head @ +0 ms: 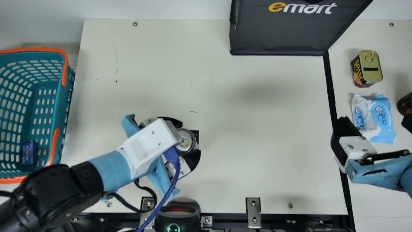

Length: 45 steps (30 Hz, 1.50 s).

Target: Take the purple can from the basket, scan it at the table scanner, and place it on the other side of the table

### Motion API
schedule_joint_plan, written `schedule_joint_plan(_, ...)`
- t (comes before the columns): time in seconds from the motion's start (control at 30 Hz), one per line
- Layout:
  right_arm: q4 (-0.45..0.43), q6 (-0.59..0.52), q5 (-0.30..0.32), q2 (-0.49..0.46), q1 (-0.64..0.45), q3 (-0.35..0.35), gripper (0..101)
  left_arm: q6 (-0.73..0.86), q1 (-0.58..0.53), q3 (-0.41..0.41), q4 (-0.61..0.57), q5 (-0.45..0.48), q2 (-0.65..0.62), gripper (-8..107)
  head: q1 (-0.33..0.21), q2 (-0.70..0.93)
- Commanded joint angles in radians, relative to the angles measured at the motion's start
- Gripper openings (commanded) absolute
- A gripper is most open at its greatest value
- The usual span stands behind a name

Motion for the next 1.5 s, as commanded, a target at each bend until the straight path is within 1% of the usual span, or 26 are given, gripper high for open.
schedule_joint_plan(0.0,0.0,0.0,0.0,0.0,0.0,0.0,95,0.197,0.031,-0.013,-0.085,0.025,0.002,-8,-0.029,0.0)
schedule_joint_plan(0.27,0.0,0.0,0.0,0.0,0.0,0.0,95,0.523,0.144,-0.053,-0.306,0.131,0.021,-8,-0.029,0.0)
schedule_joint_plan(0.43,0.0,0.0,0.0,0.0,0.0,0.0,95,0.718,0.235,-0.068,-0.432,0.209,0.042,-8,-0.029,0.0)
schedule_joint_plan(0.57,0.0,0.0,0.0,0.0,0.0,0.0,95,0.844,0.306,-0.075,-0.502,0.271,0.061,-8,-0.029,0.0)
schedule_joint_plan(0.73,0.0,0.0,0.001,0.0,0.0,0.0,95,0.973,0.383,-0.072,-0.561,0.332,0.088,-8,-0.029,0.0)
schedule_joint_plan(1.0,0.0,0.0,0.001,0.0,0.0,0.0,95,1.098,0.438,-0.055,-0.611,0.37,0.125,-8,-0.029,0.0)
schedule_joint_plan(1.23,0.0,0.0,0.001,0.0,0.0,0.0,95,1.15,0.436,-0.046,-0.653,0.366,0.16,-8,-0.029,0.0)
schedule_joint_plan(1.47,0.0,0.0,0.001,0.0,0.0,0.0,95,1.18,0.421,-0.035,-0.694,0.341,0.198,-8,-0.029,0.0)
